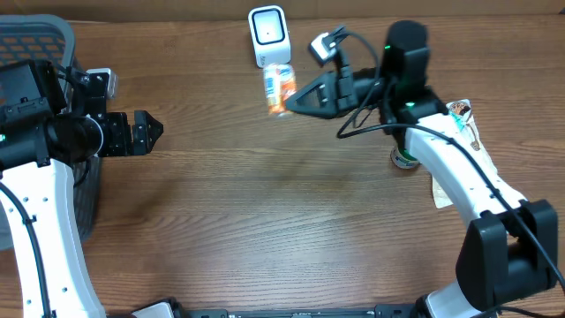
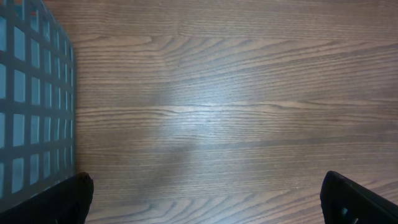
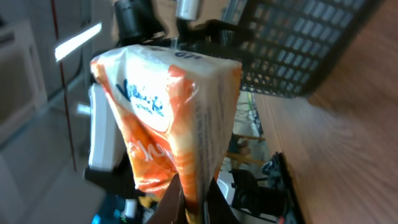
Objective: Scan the item barcode
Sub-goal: 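Lift the tissue pack up toward the scanner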
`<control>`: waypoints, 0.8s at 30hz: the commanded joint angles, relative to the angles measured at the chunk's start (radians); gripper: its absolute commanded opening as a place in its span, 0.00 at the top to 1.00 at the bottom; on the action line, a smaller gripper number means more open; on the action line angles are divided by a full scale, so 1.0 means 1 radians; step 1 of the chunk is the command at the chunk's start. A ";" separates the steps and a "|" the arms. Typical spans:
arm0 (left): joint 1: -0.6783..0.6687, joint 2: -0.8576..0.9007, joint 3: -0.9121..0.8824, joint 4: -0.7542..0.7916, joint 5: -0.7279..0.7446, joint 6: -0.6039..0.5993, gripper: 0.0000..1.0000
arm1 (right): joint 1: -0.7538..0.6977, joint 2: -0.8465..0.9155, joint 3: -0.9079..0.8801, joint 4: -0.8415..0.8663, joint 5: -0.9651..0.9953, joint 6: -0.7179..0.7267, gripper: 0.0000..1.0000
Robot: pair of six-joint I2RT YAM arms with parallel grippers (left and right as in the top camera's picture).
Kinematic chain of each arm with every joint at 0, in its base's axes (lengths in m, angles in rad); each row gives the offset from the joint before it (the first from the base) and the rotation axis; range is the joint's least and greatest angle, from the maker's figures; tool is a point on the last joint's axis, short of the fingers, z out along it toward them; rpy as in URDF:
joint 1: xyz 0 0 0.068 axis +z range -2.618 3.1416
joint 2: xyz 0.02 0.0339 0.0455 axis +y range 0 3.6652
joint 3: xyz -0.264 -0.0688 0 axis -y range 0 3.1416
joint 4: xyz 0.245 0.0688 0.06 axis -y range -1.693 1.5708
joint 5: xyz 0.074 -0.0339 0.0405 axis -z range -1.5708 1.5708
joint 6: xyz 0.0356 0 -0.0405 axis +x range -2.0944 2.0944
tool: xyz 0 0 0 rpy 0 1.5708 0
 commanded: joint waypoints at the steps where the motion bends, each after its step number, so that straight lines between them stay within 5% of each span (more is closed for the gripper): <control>1: 0.005 0.006 -0.003 0.001 0.000 0.015 0.00 | 0.026 0.055 0.012 -0.135 0.171 -0.186 0.96; 8: 0.005 0.006 -0.003 0.000 0.000 0.015 0.01 | 0.040 0.066 0.053 -0.707 0.734 -0.478 0.96; 14: 0.005 0.006 -0.003 0.000 0.000 0.015 0.00 | 0.053 0.066 0.364 -1.089 1.149 -0.582 0.96; 19: 0.005 0.006 -0.003 0.001 0.000 0.015 0.00 | 0.121 0.068 0.624 -1.175 1.563 -0.616 0.96; 24: 0.005 0.006 -0.003 0.000 0.000 0.015 0.00 | 0.198 0.080 0.674 -0.979 1.928 -0.745 0.96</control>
